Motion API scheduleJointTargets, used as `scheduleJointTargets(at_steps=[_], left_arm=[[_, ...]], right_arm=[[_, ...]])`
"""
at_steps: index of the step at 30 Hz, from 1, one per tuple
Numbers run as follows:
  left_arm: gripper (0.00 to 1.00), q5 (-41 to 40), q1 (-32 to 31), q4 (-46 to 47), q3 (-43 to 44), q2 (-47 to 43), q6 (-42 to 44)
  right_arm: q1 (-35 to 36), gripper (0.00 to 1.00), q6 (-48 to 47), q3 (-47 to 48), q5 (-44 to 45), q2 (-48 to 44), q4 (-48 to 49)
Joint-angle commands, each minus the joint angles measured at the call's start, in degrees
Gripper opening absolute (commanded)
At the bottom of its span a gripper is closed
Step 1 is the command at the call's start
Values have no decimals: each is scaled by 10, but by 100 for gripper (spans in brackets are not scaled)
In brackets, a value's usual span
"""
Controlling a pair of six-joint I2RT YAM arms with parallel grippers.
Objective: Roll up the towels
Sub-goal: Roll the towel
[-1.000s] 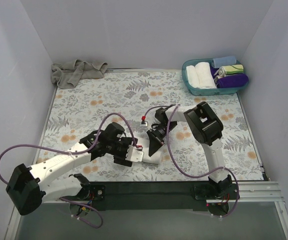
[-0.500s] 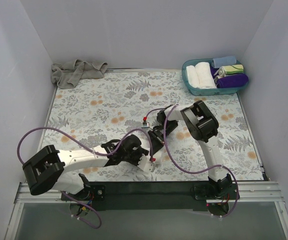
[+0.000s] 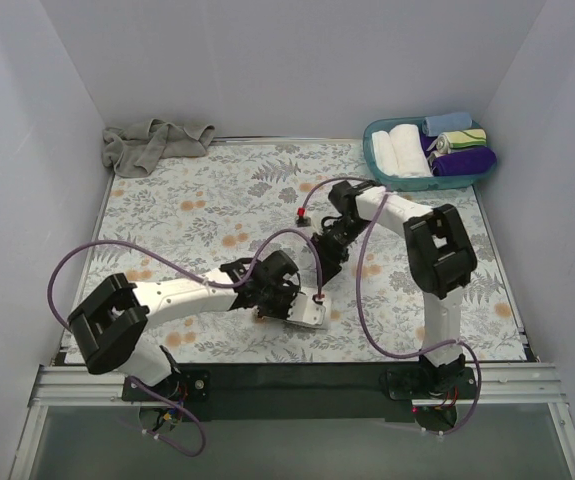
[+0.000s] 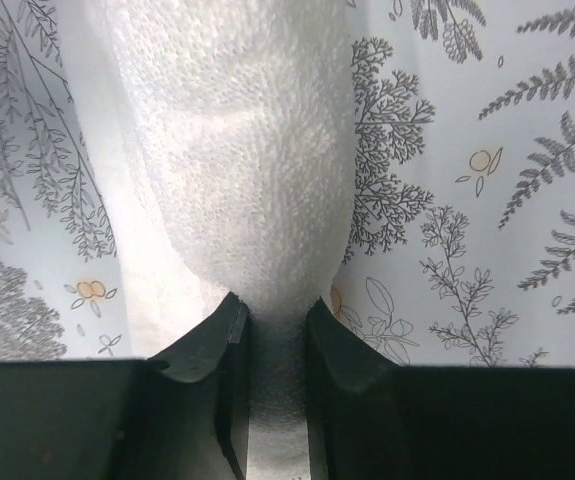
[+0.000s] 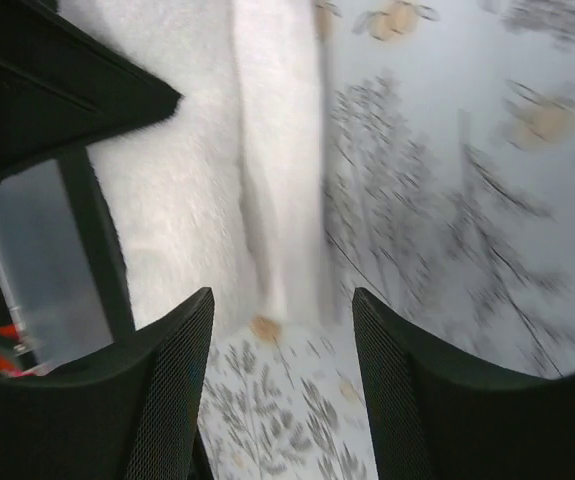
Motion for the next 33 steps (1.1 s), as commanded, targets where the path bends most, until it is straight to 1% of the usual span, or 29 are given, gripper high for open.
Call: scheduleJointTargets(at_steps=[1,3,4,5,6,7,9,10,11,12,13,14,16,17,19,20,22,27,29,30,31,33], left_arm=[[0,120,26,-177,47,64,-49],[0,171,42,-199,91,85,-56],[0,186,57,-221,106,107,-55],[0,213,65,-230,122,120,-55],[0,226,75,-243,138,132,-52],[0,236,94,-268,172,167,-47],[0,270,111,-295,205,206,-37],[0,277,127,-321,242,224,-30],[0,282,134,-334,261,267,-19],[2,299,142,-351,284,291,-7],[2,302,157,-387,307,314,1],[4,308,165,-403,354,365,20],[7,325,185,-444,394,408,36],[7,326,190,-454,429,440,44],[9,322,201,-464,454,465,60],[9,318,203,-466,468,474,64],[10,315,208,-476,483,504,76],[14,308,217,-482,509,539,101],[16,310,221,-481,512,550,108],[18,312,223,-480,512,554,110],[19,313,227,-477,511,558,111],[23,317,230,-470,511,566,111]], right_arm=[[-48,54,-10,15,97,-106,13],[-64,54,-28,-3,109,-146,13],[-78,54,-36,-27,121,-189,14],[-83,54,-43,-41,124,-211,18],[-86,54,-56,-56,131,-234,21],[-89,54,-60,-86,142,-280,27],[-89,54,-67,-117,149,-325,47],[-88,54,-71,-129,152,-363,51],[-87,53,-75,-153,153,-378,55],[-84,51,-79,-163,153,-392,58],[-75,51,-83,-172,159,-411,58],[-69,50,-83,-184,164,-419,58],[-44,50,-83,-195,183,-436,61],[-33,49,-80,-200,192,-441,74],[1,50,-73,-222,224,-457,100],[17,51,-65,-232,239,-461,132],[59,53,-60,-252,280,-462,161],[110,57,-51,-260,319,-445,232],[140,63,-55,-271,328,-440,255],[151,64,-58,-274,328,-436,271],[173,71,-64,-276,328,-424,276],[196,73,-66,-289,333,-414,297]])
